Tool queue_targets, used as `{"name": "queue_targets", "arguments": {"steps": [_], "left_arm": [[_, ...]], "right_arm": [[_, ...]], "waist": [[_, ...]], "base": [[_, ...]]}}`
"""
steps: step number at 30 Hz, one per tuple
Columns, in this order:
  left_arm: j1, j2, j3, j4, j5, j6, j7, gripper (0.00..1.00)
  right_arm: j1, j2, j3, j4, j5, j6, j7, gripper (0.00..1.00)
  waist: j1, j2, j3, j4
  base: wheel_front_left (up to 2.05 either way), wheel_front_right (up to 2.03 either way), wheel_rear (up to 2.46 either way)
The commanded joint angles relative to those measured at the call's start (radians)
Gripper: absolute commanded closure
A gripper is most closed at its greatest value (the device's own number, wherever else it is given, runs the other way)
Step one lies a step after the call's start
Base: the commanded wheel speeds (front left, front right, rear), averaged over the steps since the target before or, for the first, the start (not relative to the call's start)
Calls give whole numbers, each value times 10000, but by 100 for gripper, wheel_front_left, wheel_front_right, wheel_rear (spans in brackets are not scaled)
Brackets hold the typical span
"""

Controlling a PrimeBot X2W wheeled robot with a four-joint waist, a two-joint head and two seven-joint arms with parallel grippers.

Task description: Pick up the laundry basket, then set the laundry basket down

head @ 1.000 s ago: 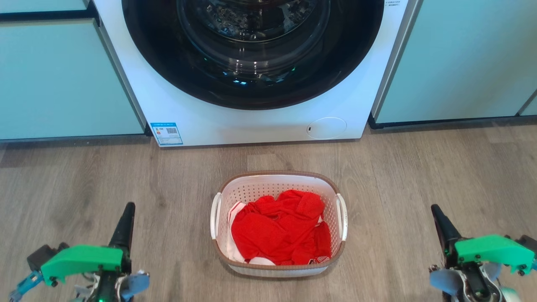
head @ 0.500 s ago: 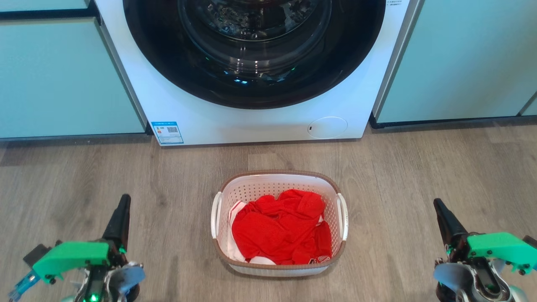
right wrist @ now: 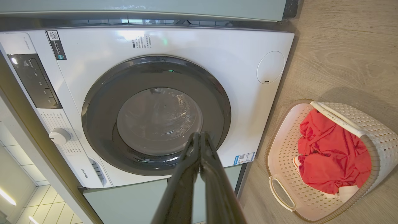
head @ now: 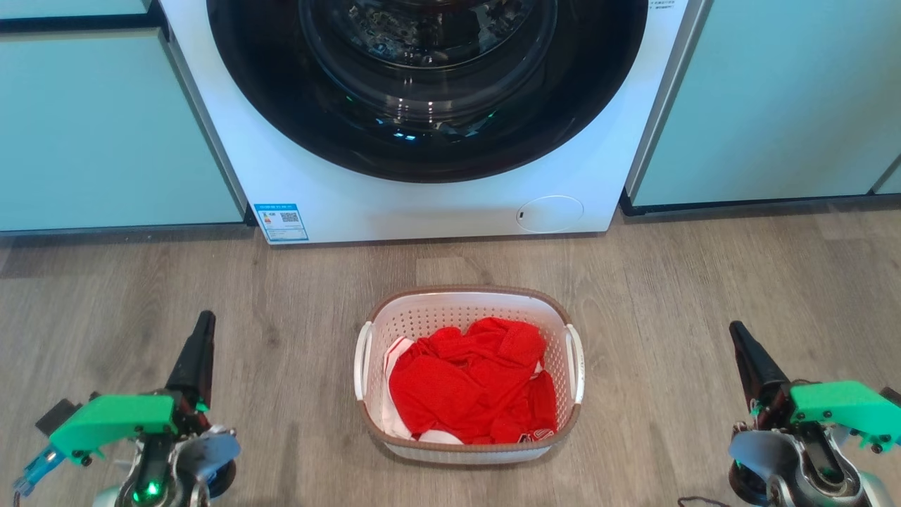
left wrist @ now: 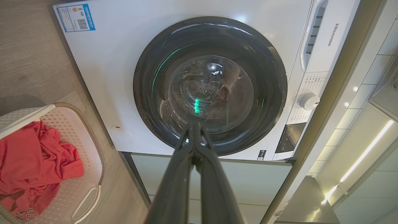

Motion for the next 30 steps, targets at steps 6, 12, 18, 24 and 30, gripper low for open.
{"name": "queue_targets", "arguments": {"steps": [6, 12, 18, 24, 30], "left_arm": [[-478, 55, 421, -298, 2, -67, 82, 100], [-480, 46, 434, -298, 13, -67, 92, 100], [-481, 38, 446, -297, 23, -67, 102, 100], [-481, 30, 457, -297, 32, -67, 111, 100], [-482, 23, 468, -297, 41, -67, 119, 100]], "right_arm": [[-458, -184, 137, -358, 24, 23, 97, 100], [-460, -172, 120, -357, 11, 23, 110, 100], [-461, -162, 105, -357, -2, 23, 123, 100], [-462, -152, 91, -356, -14, 23, 134, 100], [-464, -143, 78, -355, -25, 23, 145, 100]], "waist": [[0, 0, 0, 0], [0, 0, 0, 0], [0, 0, 0, 0], [0, 0, 0, 0], [0, 0, 0, 0]], "base": [[0, 0, 0], [0, 0, 0], [0, 0, 0], [0, 0, 0], [0, 0, 0]]}}
